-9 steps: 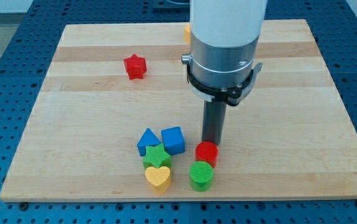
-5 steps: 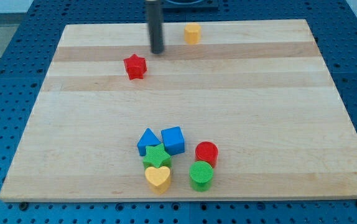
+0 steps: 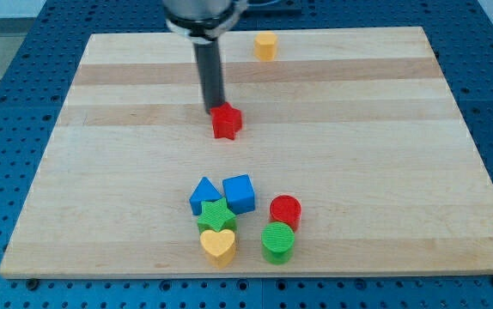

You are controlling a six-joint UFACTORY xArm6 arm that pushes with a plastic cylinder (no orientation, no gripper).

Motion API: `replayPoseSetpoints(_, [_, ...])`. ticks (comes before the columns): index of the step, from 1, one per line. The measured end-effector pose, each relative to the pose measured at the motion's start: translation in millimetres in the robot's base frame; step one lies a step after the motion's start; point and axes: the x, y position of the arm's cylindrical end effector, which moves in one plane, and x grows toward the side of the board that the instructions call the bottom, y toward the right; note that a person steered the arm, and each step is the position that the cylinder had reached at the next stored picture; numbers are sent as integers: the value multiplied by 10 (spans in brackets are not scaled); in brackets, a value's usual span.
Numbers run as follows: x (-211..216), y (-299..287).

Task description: Push the red star towards the top of a group of blocks

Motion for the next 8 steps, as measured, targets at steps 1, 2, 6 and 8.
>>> replayPoseSetpoints(1, [211,287])
replayPoseSetpoints(2, [675,287])
replayPoseSetpoints(6, [445,-11])
replayPoseSetpoints(8, [844,-375])
